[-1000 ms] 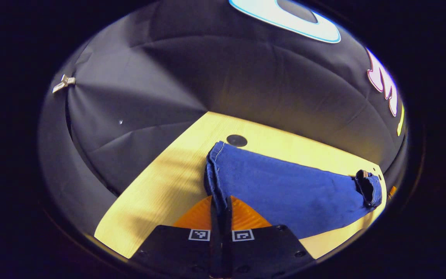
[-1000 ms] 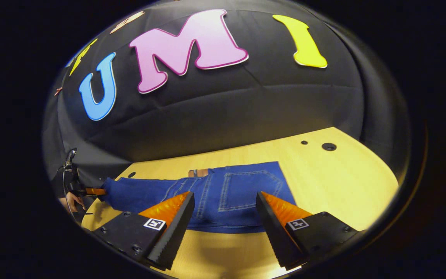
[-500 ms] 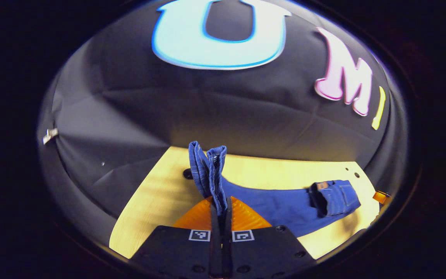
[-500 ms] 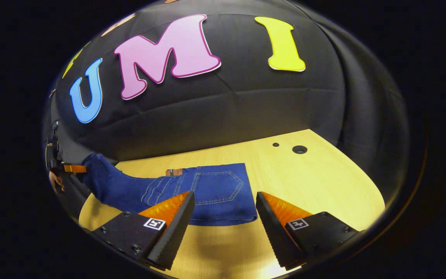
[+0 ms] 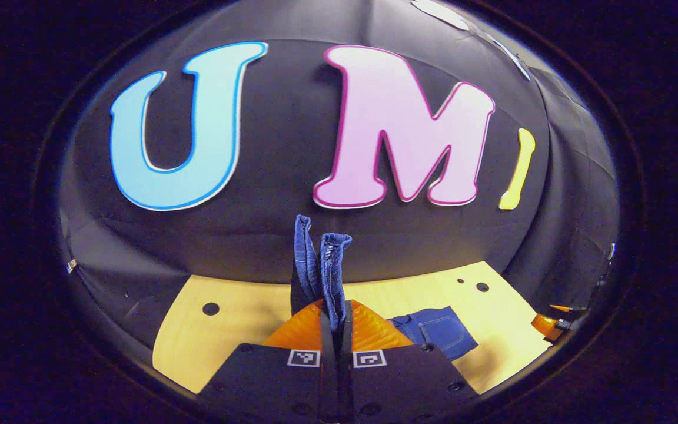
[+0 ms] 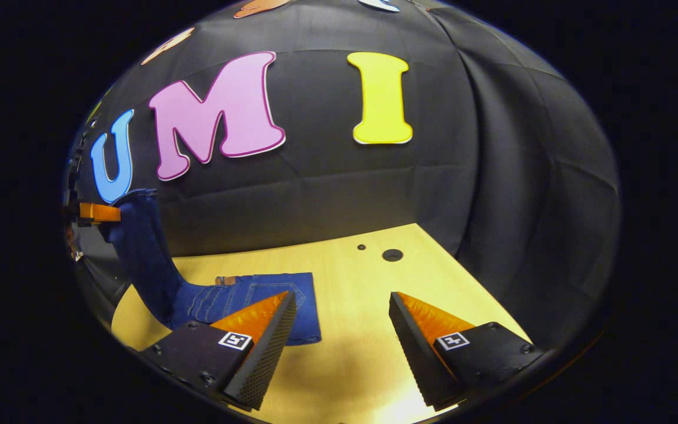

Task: Grasp the waist and the cuffs of the jeans and fold them to make the two legs overlap; first hold the waist and fold one-third of the jeans toward the cuffs, then hold the cuffs and fold the remaining one-third in the same direction to finish folding.

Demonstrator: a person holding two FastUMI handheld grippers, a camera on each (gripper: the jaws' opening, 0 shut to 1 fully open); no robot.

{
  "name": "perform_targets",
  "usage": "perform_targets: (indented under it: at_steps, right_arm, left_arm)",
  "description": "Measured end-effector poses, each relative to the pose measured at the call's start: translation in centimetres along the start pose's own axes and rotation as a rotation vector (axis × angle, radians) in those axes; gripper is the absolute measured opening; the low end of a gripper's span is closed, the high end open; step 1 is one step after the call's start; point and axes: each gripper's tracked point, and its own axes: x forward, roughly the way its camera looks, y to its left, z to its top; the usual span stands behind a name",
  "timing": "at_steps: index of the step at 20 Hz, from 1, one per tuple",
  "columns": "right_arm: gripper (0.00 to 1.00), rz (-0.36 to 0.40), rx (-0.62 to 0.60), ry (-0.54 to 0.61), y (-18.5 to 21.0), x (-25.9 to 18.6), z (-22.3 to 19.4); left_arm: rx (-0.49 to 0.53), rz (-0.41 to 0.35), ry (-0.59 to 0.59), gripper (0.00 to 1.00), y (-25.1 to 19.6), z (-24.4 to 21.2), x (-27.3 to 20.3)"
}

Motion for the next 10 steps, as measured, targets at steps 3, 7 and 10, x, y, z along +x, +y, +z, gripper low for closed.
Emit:
perform_targets:
  at_steps: [3, 7, 10]
  right_arm:
    - [0.98, -0.053, -0.001, -0.004, -2.9, -2.1, 0.3]
    - [0.98, -0.09, 0.023, 0.027, -5.2, -4.5, -1.3]
    - [0.98, -0.098, 0.068, 0.091, -5.4, -6.1, -3.6]
  left_arm:
    - [0.035, -0.101, 0.021, 0.06, -7.7, -0.8, 2.0]
    - [0.077, -0.189, 0.084, 0.06, -15.7, -4.9, 5.3]
    - [0.116, -0.245, 0.159, 0.06, -19.9, -8.6, 7.1]
